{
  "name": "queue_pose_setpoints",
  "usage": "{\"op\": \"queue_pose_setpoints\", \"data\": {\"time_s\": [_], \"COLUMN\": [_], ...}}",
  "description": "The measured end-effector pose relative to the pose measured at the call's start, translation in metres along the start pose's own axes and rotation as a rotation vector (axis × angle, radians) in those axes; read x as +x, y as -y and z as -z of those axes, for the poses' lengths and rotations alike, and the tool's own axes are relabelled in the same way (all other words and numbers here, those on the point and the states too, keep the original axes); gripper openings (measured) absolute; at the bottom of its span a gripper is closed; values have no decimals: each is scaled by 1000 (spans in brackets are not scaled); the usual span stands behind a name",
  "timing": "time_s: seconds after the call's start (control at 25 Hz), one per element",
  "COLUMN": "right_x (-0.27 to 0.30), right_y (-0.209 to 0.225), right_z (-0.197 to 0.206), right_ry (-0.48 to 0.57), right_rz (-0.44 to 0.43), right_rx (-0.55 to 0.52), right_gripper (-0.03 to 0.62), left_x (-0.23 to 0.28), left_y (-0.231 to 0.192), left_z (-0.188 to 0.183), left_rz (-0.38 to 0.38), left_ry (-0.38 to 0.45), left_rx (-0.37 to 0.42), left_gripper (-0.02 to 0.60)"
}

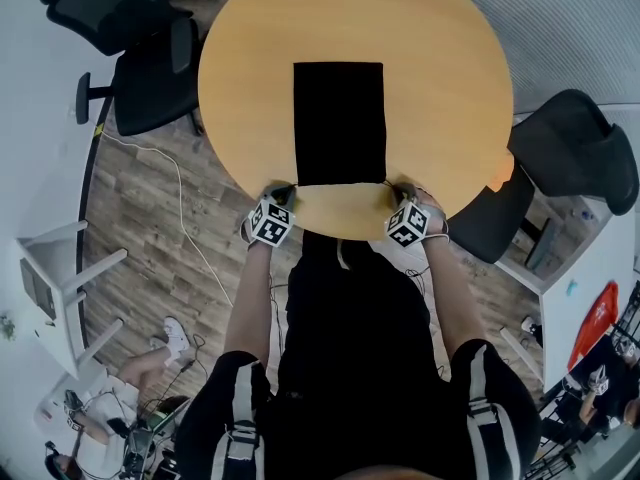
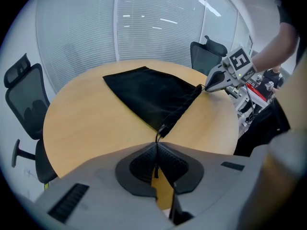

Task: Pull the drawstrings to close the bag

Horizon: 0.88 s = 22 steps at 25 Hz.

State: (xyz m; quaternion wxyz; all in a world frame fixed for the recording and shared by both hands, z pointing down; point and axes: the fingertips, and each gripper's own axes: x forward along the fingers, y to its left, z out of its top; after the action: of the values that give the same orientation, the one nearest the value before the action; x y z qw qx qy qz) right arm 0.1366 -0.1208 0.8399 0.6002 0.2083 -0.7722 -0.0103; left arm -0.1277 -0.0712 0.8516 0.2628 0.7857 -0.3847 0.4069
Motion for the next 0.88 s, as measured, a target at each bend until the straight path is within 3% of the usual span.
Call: {"op": "queue_pose_setpoints", "data": {"time_s": [0.44,0.72,0.88], "right_x": [-35,-71,-105], "right_y": [37,76,110], "right_z": [-24,-41,-61], "right_ry": [149,253,333], "right_rz": [97,182,255], "right_rx": [67,174,183], "right_gripper": [57,57,57], "left_x": [-28,-63,-93], "left_y": [-8,-10,-15], "left_z": [-27,-74,-121], "left_rz": [-106,-189,-244], "left_ry": [49,157,259], "left_rx": [11,25,43], "left_gripper": [15,15,15]}}
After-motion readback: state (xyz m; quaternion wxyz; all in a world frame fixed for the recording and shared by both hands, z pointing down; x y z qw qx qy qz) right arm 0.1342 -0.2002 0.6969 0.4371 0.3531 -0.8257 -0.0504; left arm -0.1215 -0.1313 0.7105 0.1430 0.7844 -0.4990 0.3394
